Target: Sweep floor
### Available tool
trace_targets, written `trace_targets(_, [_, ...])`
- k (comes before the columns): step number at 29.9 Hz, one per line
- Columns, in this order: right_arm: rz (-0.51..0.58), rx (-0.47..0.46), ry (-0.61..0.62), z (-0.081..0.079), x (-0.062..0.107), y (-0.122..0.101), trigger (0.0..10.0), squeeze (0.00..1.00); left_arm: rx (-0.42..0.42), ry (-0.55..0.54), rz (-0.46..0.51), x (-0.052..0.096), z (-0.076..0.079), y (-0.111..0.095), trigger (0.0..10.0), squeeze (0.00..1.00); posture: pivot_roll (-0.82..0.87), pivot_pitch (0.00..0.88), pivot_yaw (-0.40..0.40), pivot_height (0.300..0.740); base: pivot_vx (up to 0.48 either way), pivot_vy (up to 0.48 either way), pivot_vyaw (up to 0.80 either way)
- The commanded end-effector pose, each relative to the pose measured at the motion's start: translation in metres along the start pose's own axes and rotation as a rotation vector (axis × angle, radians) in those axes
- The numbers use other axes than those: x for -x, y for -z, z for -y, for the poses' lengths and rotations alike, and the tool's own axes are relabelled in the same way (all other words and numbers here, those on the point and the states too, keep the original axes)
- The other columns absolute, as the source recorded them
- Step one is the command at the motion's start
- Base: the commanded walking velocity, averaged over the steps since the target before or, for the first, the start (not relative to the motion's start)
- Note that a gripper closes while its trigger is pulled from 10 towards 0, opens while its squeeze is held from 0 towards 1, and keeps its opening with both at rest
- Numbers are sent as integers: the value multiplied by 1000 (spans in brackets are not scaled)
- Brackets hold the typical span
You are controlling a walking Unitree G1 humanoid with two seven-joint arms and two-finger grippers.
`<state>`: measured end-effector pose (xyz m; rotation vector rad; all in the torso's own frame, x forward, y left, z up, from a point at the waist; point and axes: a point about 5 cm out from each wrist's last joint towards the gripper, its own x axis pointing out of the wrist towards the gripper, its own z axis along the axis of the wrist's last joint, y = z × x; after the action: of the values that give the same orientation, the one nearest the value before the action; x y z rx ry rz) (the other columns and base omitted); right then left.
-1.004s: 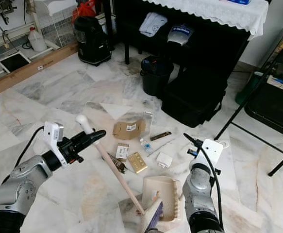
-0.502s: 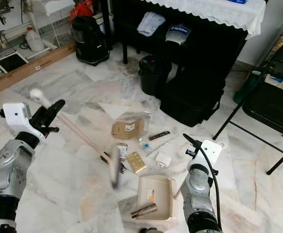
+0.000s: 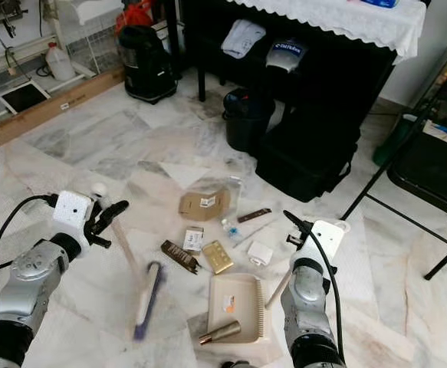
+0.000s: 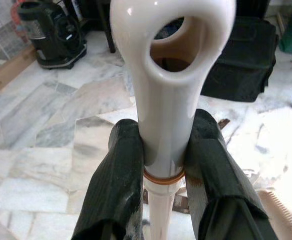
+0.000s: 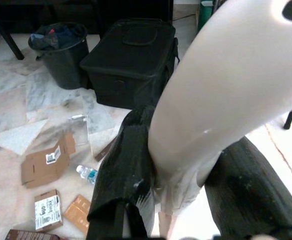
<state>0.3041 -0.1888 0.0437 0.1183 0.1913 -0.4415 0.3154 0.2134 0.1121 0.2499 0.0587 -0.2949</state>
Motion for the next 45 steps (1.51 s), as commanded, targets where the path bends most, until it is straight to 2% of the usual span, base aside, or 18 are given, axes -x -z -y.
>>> trace_targets(1, [14,-11,-2,0,-1,-3,10000,0,-60,1,-18,3,-3,3,10000,0,0,96,-33,740,0,0,0])
trace_targets(6, [13,-13,-4,-1,-1,-2,10000,0,-100,8,-59,3,-5,9,10000,0,2,98,-33,740,0,0,0])
trace_targets(10, [10,-12,-6,-2,-1,-2,10000,0,-174,128,-197,12,-1,25,10000,0,4,98,-33,740,0,0,0])
trace_targets(14, [9,-13,-7,-2,-1,-2,10000,0,-199,151,-192,16,-3,26,10000,0,9,96,-33,740,0,0,0])
trace_targets(20, [29,-27,-13,-3,-2,-5,10000,0,97,25,-84,9,1,25,10000,0,0,90,-33,740,0,0,0])
trace_targets(22, [32,-30,-14,-3,-2,-6,10000,0,121,11,-78,9,2,26,10000,0,0,90,-33,740,0,0,0])
trace_targets(24, [52,-49,-38,-6,-2,-9,10000,0,207,-36,-58,9,6,29,10000,0,-7,92,-34,740,0,0,0])
trace_targets(26, [59,-57,-54,-8,-1,-10,10000,0,259,-78,-45,9,8,31,10000,0,-7,92,-35,740,0,0,0])
trace_targets(32, [54,-59,-65,-10,-1,-9,10000,0,267,-138,-25,9,2,31,10000,0,-6,97,-35,740,0,0,0])
trace_targets(33, [54,-63,-72,-11,0,-9,10000,0,261,-230,4,11,-12,27,10000,0,-5,100,-34,740,0,0,0])
trace_targets(34, [54,-63,-72,-11,0,-9,10000,0,261,-230,4,11,-12,27,10000,0,-5,100,-34,740,0,0,0])
trace_targets(35, [54,-67,-79,-12,0,-9,10000,0,262,-285,43,11,-20,21,10000,0,-5,100,-33,740,0,0,0])
trace_targets(43, [55,-74,-89,-13,0,-10,10000,0,254,-320,117,10,-25,7,10000,0,-6,102,-33,740,0,0,0])
trace_targets(45, [62,-82,-95,-14,0,-11,10000,0,222,-354,150,10,-30,-1,10000,0,-6,99,-33,740,0,0,0])
